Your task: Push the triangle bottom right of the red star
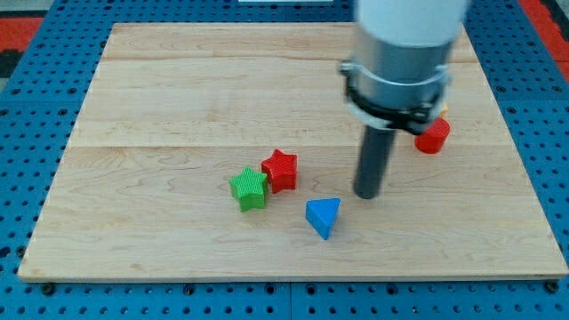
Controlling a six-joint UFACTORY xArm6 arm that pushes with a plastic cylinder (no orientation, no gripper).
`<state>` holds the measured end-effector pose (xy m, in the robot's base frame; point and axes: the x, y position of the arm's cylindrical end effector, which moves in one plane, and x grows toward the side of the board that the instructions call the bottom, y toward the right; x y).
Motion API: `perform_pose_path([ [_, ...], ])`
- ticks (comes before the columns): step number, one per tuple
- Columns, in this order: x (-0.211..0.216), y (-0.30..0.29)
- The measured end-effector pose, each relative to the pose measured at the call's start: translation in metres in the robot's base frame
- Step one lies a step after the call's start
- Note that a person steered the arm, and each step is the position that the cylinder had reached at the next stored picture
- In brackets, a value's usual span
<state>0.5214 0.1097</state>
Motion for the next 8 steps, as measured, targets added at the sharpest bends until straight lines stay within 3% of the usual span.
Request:
perform_pose_path([
  [2, 0.062, -0.049],
  [4, 0.043, -0.147],
  [5, 0.043, -0.105],
  [6, 0.038, -0.027],
  [8, -0.027, 0.062],
])
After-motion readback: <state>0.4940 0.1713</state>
